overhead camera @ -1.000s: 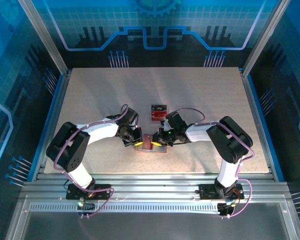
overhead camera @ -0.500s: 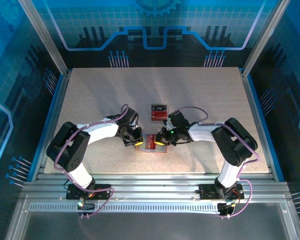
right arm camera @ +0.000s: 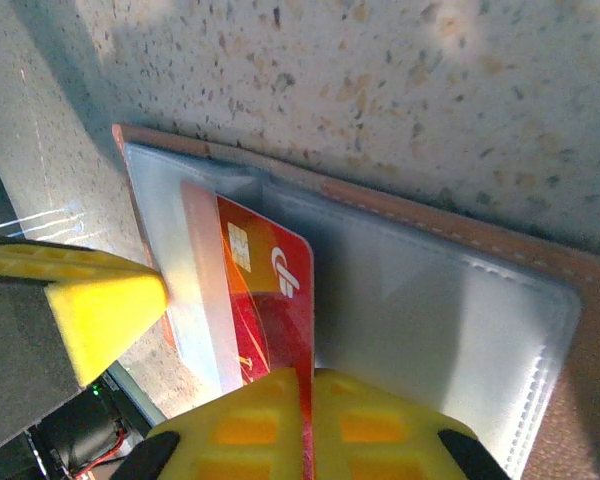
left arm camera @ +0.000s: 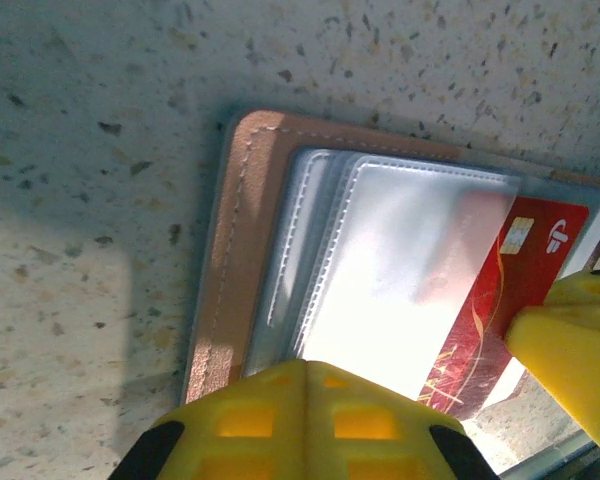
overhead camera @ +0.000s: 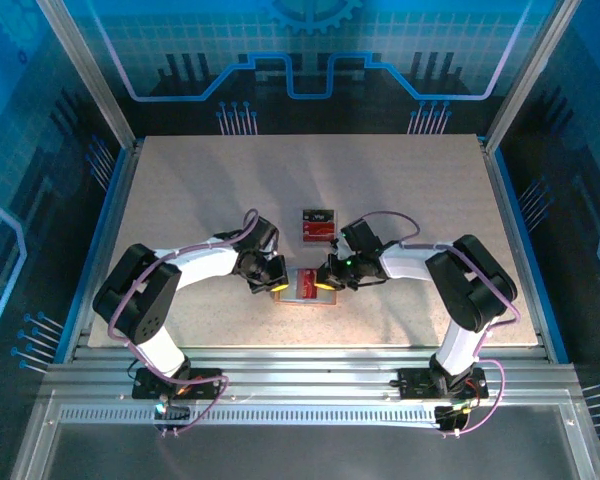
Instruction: Take the credit cards out of the card holder
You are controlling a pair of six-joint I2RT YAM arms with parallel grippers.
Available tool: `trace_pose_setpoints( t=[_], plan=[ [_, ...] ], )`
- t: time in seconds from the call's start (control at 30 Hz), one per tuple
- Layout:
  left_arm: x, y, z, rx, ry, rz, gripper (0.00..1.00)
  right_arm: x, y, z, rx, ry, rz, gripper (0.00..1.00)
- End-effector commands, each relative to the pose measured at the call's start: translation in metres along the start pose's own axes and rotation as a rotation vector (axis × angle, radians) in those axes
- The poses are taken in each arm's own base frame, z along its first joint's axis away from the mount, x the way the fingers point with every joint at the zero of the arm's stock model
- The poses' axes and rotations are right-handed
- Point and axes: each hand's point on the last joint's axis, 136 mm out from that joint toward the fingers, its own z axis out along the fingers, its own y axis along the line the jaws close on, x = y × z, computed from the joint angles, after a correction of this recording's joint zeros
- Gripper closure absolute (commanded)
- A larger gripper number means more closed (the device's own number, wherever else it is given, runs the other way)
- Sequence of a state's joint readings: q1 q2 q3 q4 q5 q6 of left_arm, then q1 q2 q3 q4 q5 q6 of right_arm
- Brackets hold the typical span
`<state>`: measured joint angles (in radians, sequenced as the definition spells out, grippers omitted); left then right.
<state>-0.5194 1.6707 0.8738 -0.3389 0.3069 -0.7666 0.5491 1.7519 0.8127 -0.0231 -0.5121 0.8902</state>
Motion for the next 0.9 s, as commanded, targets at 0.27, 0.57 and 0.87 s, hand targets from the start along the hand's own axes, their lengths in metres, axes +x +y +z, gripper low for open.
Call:
trace_pose_setpoints(
  t=[0.27, 0.57, 0.87],
  plan=[
    [0.015, 0.015, 0.006, -0.06, 0.007, -0.042, 0.95, -0.004, -0.006, -0.015, 0.018, 0.021, -0.007, 0.92],
    [0.007, 0.005, 0.0, -0.059, -0.004, -0.011, 0.93, -0.002, -0.004, -0.029, 0.023, -0.006, -0.012, 0.93],
    [0.0, -0.007, -0.008, -0.031, -0.019, 0.01, 0.92, 0.003, -0.011, -0.041, 0.117, 0.008, -0.043, 0.93]
  ],
)
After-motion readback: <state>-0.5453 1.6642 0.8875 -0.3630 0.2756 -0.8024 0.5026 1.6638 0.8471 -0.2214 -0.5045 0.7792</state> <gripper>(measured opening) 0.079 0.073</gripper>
